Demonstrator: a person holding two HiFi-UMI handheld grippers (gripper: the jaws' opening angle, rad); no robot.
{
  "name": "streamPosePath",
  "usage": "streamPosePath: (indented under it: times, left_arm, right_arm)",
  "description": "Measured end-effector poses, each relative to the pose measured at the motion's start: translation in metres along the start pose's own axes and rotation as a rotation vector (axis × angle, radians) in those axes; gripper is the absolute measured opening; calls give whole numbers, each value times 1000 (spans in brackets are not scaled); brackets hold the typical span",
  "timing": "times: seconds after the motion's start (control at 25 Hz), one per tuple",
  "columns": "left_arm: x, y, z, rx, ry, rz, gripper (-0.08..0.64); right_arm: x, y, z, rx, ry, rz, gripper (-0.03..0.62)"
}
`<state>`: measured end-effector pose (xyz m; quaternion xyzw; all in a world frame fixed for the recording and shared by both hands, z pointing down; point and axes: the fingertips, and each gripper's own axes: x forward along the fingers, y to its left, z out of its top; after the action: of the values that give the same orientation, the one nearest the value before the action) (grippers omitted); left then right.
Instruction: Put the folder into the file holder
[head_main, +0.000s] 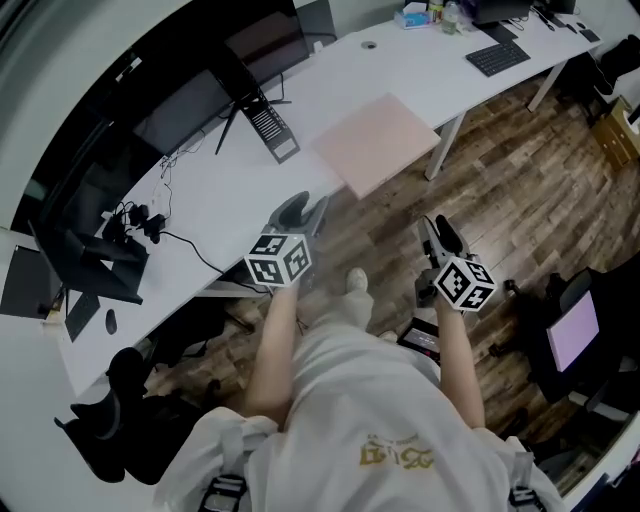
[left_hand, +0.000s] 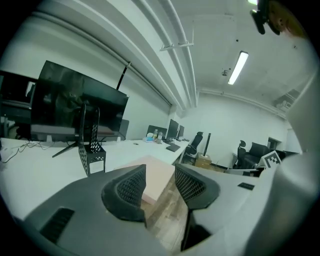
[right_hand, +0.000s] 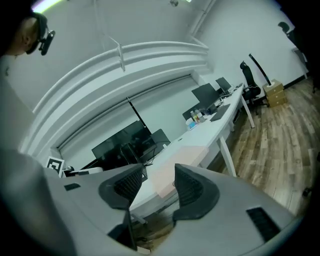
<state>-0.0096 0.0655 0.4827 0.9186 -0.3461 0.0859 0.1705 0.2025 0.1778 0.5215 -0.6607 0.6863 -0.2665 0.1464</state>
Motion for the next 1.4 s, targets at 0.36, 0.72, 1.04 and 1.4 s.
streamPosePath:
  times: [0.36,0.72,1.04,1.4]
  left_arm:
    - [125,51,-8,28,174,-112,236]
    - [237,82,-15,124,337,-244,233]
    - [291,104,-44,228,486,-286,239]
    - [318,103,-68,280,599,-285,238]
  right_arm:
    - [99,-52,-28,121,103,-105,247]
    - [188,-99,-36,200,159,-220,276]
    - [234,-135,-39,337,155,-255,311]
    - [261,-167,-41,564,76,-243,346]
